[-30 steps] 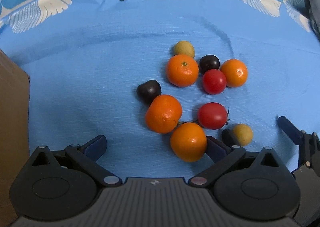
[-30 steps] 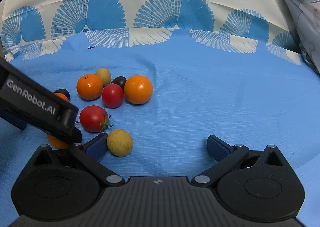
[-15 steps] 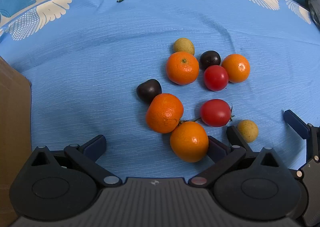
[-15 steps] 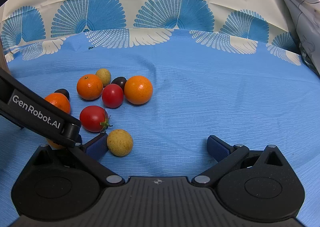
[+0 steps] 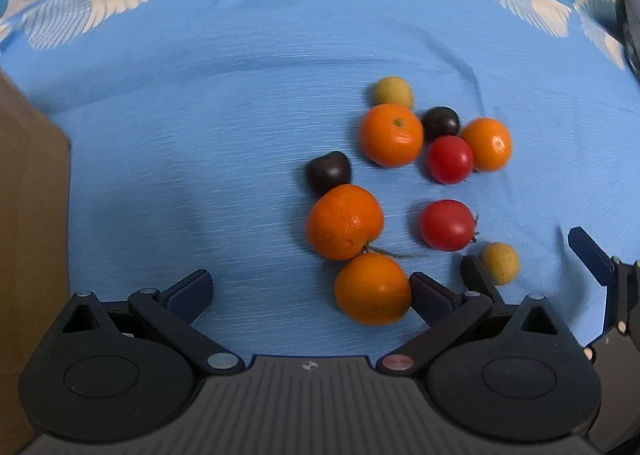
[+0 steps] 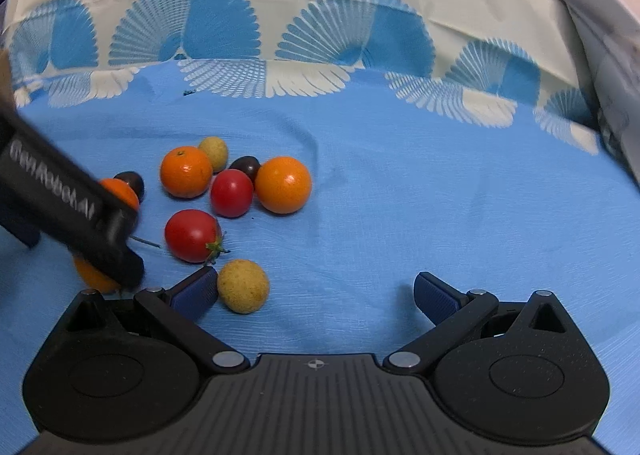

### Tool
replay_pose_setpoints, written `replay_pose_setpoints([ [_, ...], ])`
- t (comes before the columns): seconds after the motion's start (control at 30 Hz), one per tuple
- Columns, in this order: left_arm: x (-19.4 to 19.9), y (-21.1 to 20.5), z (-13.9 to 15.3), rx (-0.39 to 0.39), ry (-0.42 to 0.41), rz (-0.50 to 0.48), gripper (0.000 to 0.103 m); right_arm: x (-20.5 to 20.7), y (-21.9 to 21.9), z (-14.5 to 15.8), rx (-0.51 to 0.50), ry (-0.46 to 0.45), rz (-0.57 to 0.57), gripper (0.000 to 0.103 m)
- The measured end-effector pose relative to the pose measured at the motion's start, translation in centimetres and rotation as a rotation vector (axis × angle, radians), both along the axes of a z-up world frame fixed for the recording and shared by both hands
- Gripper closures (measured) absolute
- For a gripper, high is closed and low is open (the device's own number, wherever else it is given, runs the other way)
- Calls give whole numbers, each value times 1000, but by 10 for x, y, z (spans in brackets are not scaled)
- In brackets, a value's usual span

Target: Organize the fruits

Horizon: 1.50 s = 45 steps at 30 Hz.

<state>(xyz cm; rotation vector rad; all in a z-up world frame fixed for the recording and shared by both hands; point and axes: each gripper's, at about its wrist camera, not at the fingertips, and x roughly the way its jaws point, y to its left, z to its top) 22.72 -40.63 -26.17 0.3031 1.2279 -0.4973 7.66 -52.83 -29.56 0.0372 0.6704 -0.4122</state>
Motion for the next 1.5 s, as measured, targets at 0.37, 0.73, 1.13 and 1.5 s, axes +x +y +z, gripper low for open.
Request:
replay_pose_setpoints([
  [0.37,1,3,16,-40,-26,3,60,-7,-9,10,117,-19,61,68],
  [0.73,4,24,23,-82,43,35,54,-9,-15,8,140,-37,28,77],
  [1.13,-10,26,24,-56,-15,-44,59,-9,-15,8,136,-45,30,77],
  [1.5,-43,51,70,-151,-161,-61,59,-21,-12,26,117,-170,17,77],
])
